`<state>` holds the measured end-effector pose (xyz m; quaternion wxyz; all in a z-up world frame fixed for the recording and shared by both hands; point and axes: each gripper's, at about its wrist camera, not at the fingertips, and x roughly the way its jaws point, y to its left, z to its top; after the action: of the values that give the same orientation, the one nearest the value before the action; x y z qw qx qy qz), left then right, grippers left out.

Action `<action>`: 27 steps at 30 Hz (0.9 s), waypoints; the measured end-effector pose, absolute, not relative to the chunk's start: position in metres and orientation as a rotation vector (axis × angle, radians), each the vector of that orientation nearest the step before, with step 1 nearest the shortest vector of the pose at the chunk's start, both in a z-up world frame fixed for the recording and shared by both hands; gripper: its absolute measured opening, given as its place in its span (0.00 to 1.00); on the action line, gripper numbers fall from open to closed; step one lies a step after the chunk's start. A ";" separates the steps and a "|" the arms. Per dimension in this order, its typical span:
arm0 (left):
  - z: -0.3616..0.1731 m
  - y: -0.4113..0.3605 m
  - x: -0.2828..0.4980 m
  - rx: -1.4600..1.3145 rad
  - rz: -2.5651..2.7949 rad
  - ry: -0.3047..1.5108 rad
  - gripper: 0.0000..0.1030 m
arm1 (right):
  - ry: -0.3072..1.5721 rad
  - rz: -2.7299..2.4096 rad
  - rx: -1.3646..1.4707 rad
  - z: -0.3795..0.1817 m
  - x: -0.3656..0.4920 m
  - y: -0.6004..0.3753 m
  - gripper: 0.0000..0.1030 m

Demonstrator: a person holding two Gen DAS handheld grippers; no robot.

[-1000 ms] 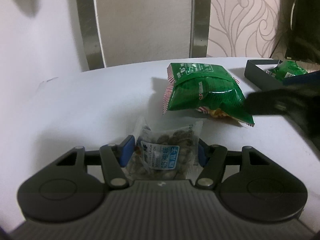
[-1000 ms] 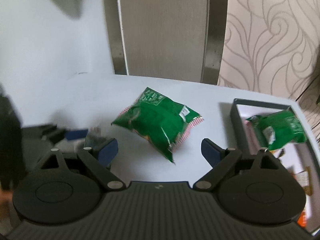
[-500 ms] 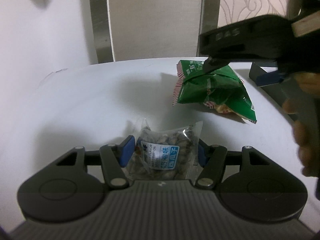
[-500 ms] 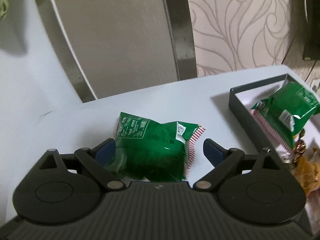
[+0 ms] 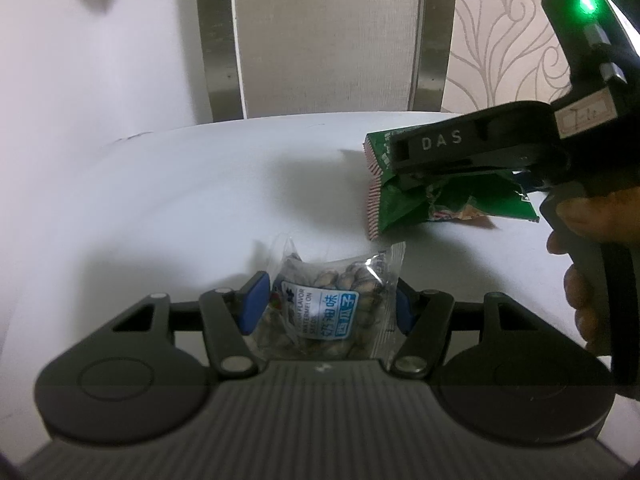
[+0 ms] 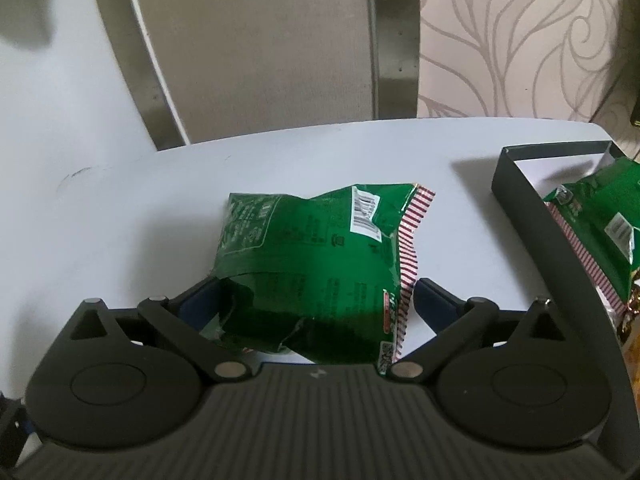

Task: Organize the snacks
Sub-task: 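Close the right tool on the large green striped-edge snack bag, then lift the green bag with the right tool while the left tool lifts the clear nut bag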

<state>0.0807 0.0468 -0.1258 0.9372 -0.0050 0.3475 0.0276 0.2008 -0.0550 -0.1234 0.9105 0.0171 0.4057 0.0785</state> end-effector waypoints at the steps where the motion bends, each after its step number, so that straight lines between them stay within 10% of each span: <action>1: -0.126 0.046 0.081 -0.008 0.058 0.709 0.63 | 0.842 0.170 0.038 -0.124 0.201 -0.056 0.97; 7: -0.126 0.046 0.081 -0.004 0.057 0.705 0.63 | 0.848 0.253 0.047 -0.123 0.197 -0.064 0.81; 27: -0.131 0.039 0.075 0.071 0.042 0.684 0.66 | 0.836 0.238 0.047 -0.124 0.099 -0.125 0.79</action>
<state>0.0747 0.0391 -0.1306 0.9413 0.0347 0.3352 0.0204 0.0987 -0.1252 -0.1243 0.9068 0.0230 0.4049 0.1152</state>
